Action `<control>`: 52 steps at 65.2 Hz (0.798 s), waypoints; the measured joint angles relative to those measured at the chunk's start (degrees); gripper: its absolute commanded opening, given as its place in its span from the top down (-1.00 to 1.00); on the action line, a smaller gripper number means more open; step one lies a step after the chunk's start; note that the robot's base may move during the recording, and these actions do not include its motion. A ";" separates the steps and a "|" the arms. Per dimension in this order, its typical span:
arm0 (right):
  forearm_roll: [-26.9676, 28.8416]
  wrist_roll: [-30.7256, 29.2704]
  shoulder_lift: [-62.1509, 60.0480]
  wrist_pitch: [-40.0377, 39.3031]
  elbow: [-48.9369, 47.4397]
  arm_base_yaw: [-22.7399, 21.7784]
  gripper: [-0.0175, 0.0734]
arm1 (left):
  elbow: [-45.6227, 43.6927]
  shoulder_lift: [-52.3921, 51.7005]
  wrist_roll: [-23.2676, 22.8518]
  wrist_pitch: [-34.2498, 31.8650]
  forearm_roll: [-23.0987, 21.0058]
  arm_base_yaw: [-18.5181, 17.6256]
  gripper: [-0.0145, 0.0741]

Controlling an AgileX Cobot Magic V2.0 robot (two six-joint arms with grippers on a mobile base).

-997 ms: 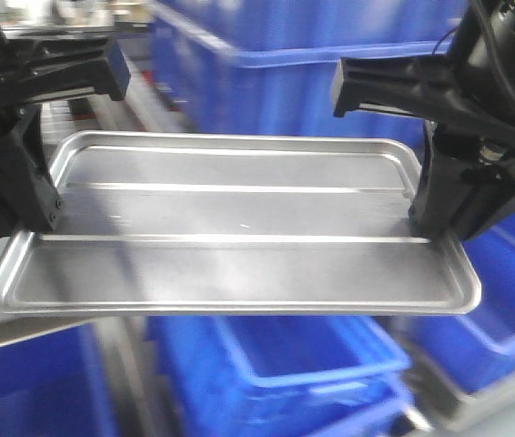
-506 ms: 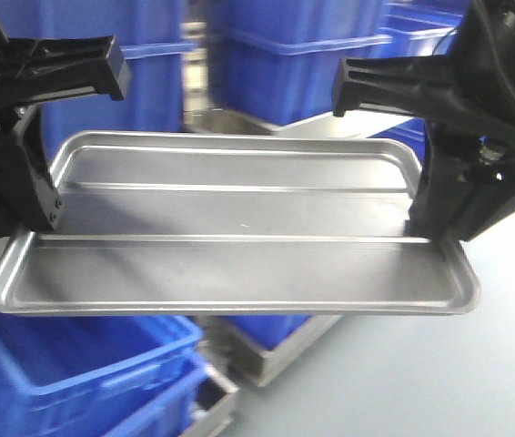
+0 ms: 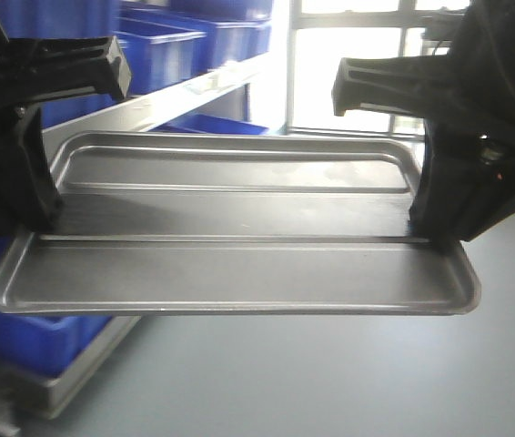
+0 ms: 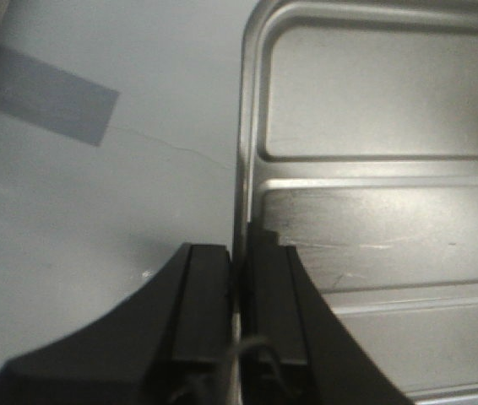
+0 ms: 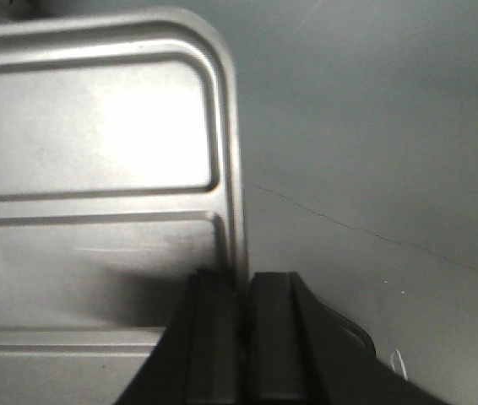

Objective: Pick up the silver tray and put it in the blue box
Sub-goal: 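Hold the tray level with both grippers while the base drives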

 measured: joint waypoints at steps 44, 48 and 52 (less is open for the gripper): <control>0.00 0.11 0.00 0.09 0.00 0.00 0.50 | 0.00 0.00 0.00 0.00 -0.12 0.00 0.70; 0.00 0.11 0.00 0.09 0.00 0.00 0.50 | 0.00 0.00 0.00 0.00 -0.12 0.00 0.70; 0.00 0.11 0.00 0.12 0.00 0.00 0.50 | 0.00 0.00 0.00 0.00 -0.12 0.00 0.70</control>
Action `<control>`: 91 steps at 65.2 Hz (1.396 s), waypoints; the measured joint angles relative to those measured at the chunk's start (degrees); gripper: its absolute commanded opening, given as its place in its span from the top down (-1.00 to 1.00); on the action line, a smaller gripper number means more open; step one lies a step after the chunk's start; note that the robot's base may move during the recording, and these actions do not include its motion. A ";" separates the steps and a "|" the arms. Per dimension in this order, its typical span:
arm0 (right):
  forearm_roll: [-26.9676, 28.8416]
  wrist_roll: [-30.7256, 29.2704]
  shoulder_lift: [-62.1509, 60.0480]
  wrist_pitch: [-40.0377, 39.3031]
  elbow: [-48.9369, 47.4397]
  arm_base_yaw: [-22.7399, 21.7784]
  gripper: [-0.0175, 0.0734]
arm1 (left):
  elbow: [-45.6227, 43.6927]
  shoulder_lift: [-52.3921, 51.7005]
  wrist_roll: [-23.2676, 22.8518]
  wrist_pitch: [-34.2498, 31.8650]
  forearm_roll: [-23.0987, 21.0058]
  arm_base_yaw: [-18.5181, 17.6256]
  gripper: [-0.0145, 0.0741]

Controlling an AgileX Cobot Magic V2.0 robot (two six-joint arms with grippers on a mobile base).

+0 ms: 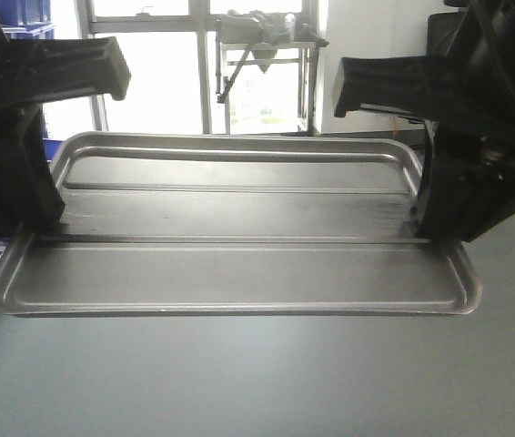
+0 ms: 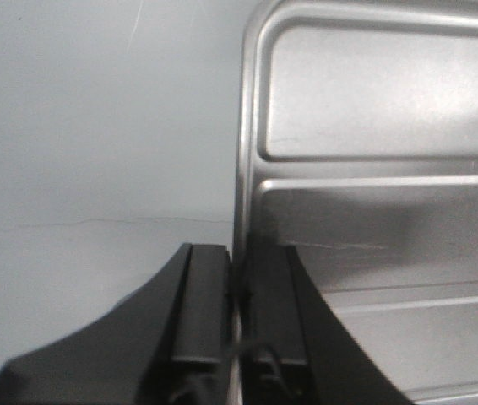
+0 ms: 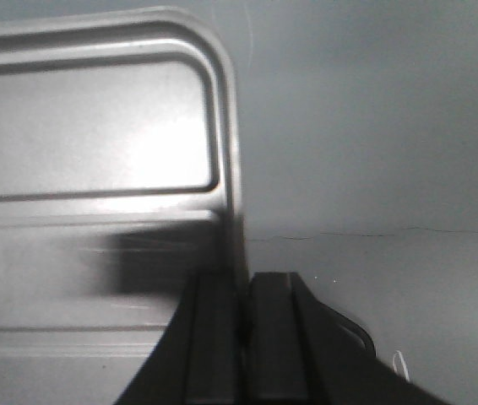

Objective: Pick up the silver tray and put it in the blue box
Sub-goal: 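Hold the tray level with both grippers while the base drives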

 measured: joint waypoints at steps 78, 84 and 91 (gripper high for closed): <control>0.00 0.00 0.00 0.10 0.00 0.00 0.50 | 0.00 0.00 0.00 0.00 -0.11 0.00 0.70; 0.00 0.00 0.00 0.10 0.00 0.00 0.50 | 0.00 0.00 0.00 0.00 -0.11 0.00 0.70; 0.00 0.00 0.00 0.10 0.00 0.00 0.50 | 0.00 0.00 0.00 0.00 -0.11 0.00 0.70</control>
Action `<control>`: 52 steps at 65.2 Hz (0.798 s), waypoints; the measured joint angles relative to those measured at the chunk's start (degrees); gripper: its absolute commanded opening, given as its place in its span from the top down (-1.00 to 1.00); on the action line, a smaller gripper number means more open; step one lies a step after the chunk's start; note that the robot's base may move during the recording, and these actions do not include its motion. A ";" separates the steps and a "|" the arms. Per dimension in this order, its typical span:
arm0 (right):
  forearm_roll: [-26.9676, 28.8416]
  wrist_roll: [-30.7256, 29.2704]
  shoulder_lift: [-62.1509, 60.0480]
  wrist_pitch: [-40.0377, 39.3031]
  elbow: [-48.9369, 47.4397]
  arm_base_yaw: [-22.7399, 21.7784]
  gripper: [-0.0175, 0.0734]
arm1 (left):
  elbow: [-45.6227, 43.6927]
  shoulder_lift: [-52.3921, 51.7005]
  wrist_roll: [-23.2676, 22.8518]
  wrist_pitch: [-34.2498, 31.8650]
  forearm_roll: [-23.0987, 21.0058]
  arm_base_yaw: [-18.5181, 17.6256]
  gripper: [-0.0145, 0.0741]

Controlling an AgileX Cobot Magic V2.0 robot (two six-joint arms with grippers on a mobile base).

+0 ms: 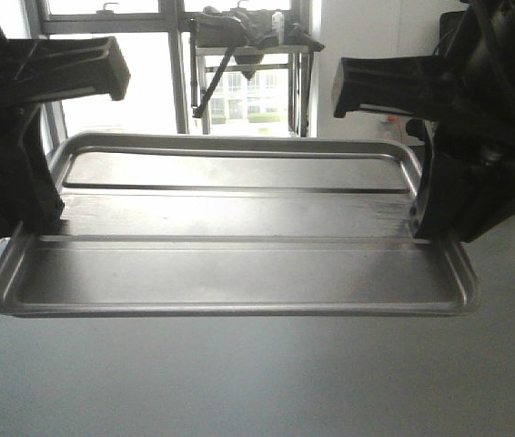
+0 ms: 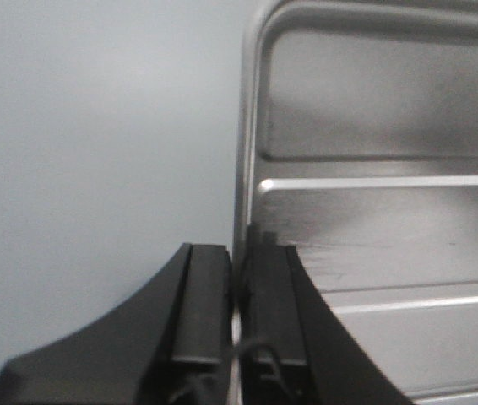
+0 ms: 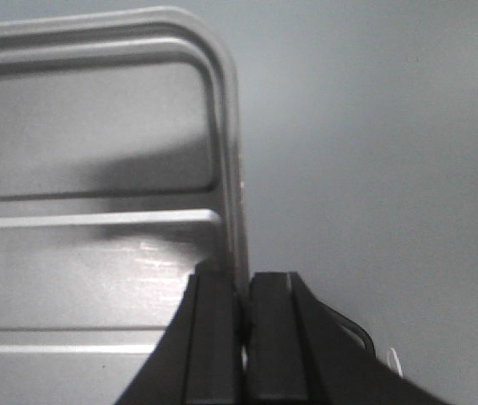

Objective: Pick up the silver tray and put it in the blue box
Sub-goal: 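Hold the tray level with both grippers while the base drives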

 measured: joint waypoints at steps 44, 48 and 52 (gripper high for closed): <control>0.00 0.00 0.00 0.00 0.00 0.00 0.50 | 0.00 0.00 0.00 0.00 0.00 0.00 0.70; 0.00 0.00 0.00 0.00 0.00 0.00 0.50 | 0.00 0.00 0.00 0.00 0.00 0.00 0.70; 0.00 0.00 0.00 0.00 0.00 0.00 0.50 | 0.00 0.00 0.00 0.00 0.00 0.00 0.70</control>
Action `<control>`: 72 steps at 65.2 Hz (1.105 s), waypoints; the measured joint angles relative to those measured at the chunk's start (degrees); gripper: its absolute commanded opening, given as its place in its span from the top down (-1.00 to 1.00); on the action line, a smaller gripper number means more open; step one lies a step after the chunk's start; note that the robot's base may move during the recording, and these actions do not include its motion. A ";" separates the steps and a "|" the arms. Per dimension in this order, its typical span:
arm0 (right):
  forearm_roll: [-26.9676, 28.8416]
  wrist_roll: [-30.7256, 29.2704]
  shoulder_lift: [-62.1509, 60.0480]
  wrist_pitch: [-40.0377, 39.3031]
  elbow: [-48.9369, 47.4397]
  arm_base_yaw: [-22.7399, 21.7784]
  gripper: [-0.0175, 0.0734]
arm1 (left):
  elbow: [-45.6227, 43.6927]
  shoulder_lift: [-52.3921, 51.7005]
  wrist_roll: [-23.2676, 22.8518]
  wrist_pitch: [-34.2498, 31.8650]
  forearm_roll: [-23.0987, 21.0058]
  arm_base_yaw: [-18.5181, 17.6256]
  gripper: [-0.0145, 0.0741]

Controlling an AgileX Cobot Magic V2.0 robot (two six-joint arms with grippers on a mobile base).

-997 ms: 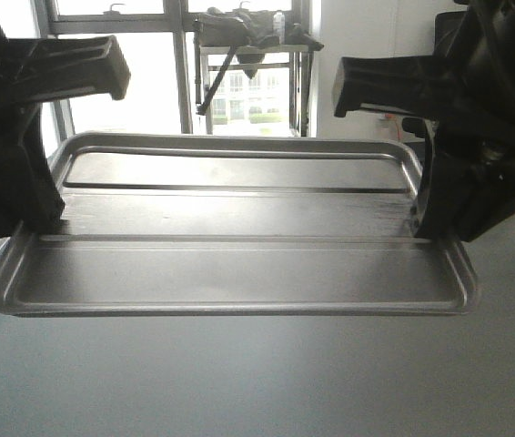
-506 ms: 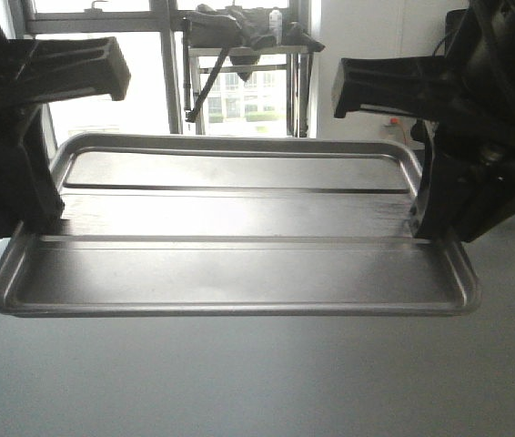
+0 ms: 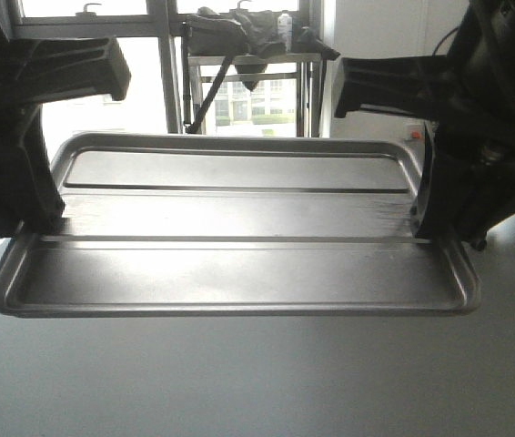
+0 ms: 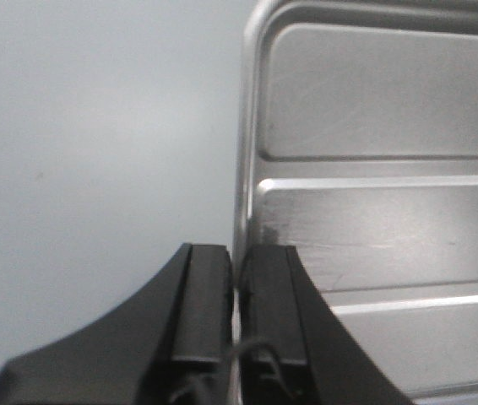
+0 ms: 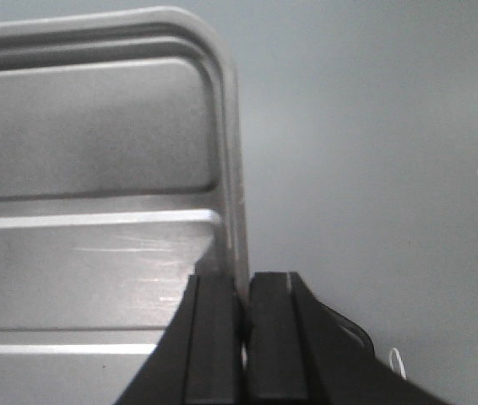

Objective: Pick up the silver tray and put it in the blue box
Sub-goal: 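Hold the tray level with both grippers while the base drives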

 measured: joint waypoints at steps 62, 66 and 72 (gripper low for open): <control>-0.13 0.00 0.00 0.00 0.00 0.00 0.50 | 0.00 0.00 0.00 0.00 0.00 0.00 0.70; -0.13 0.00 0.00 0.00 0.00 0.00 0.50 | 0.00 0.00 0.00 0.00 0.00 0.00 0.70; -0.13 0.00 0.00 0.00 0.00 0.00 0.50 | 0.00 0.00 0.00 0.00 0.00 -0.09 0.70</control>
